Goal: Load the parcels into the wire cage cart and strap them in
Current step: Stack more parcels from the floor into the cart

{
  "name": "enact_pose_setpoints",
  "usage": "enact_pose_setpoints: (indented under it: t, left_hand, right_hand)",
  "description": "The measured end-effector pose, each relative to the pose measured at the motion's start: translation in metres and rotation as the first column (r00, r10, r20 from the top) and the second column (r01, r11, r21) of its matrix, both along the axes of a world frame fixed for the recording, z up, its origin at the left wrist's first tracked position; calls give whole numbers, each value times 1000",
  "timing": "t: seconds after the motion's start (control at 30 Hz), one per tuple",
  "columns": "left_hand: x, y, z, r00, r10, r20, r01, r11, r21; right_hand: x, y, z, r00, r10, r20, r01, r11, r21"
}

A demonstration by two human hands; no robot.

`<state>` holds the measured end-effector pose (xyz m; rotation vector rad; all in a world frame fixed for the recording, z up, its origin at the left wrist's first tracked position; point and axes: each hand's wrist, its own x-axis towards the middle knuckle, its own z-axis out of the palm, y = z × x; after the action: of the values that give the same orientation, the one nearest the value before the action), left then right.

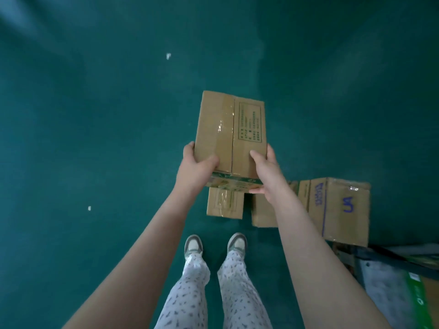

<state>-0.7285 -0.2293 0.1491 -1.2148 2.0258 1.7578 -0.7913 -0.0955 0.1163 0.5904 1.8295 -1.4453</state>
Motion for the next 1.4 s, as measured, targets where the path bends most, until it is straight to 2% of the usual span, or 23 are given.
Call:
enact_pose_setpoints:
  t: [0.2,0.37,0.73,0.87,1.07,1.4]
  left_hand:
    - [-12,5,94,982,-81,-170,82,997,-2]
    - [-17,8,163,937,-232,-262,231,972,-37]
    - [-9,32,223,783,-457,-422,470,879,-79]
    - [5,57,226,710,-557,-430,582,809,-87]
    - [34,111,229,567,-701,-432,748,658,-88]
    - [92,207,248,379,-813,-442,897,440,-41]
  right_hand:
    - [-3,16,97,985,-107,-138,99,993,-65]
    - [7,31,166,959,-227,-167,213,972,-97]
    - [60,64,238,839,-447,-312,424,895,-141]
    - [99,88,244,751,-585,-305,564,809,-164]
    - [161,130,246,569,-764,-304,749,634,-190]
    - [256,209,255,325,-891,-318,898,396,-192]
